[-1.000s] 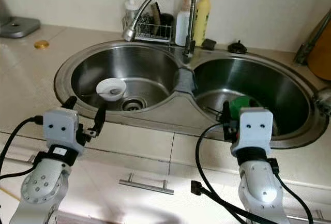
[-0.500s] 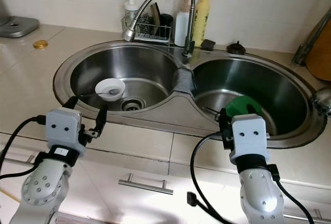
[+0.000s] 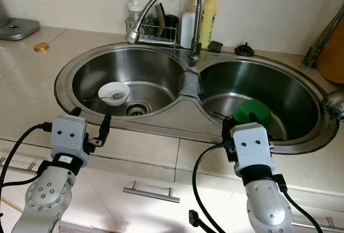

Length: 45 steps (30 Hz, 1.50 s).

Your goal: Kitchen organization

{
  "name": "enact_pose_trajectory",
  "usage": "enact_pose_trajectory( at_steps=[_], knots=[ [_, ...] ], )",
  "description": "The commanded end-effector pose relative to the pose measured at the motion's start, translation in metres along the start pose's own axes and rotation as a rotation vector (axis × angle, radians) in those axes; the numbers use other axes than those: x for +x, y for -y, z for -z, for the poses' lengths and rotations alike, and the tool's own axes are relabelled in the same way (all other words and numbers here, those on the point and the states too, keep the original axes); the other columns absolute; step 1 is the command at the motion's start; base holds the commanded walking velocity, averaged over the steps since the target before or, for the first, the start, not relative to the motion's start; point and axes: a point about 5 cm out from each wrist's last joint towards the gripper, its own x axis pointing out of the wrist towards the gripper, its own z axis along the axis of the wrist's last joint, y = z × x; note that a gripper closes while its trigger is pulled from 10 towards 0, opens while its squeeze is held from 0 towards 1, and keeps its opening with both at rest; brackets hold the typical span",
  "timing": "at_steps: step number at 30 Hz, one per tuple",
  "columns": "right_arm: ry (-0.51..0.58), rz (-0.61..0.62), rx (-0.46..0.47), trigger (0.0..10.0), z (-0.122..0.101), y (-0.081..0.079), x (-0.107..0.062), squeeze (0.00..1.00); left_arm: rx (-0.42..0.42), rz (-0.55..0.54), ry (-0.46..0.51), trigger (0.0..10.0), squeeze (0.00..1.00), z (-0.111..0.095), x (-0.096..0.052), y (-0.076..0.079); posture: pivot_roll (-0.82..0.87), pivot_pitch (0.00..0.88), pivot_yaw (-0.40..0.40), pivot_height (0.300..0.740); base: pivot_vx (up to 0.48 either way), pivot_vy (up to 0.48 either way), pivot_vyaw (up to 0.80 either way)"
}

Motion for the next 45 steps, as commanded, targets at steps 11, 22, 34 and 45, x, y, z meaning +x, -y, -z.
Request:
enact_pose_trajectory(
  at_steps=[11,22,34,45],
  knots=[
    [0.008,0.106,0.019,10.0,0.000,0.008,0.014,0.00,-0.022,0.028,0.053,10.0,0.00,-0.006,-0.001,0.005,0.11,0.000,-0.059,0.740,0.000,0.000,0.00],
    [0.002,0.104,0.016,10.0,0.004,0.006,0.014,0.00,-0.041,0.017,0.094,10.0,0.00,-0.011,-0.001,0.004,0.11,0.000,-0.061,0.740,0.000,0.000,0.00],
    [-0.001,0.111,0.018,10.0,0.005,0.007,0.014,0.00,-0.052,0.021,0.092,10.0,0.00,-0.011,-0.001,0.004,0.11,0.000,-0.056,0.740,-0.191,0.000,0.00],
    [-0.003,0.110,0.016,10.0,0.005,0.009,0.015,0.00,-0.066,0.015,0.089,10.0,0.00,-0.011,0.000,0.004,0.10,0.000,-0.061,0.740,-0.274,0.000,0.00]
  ],
)
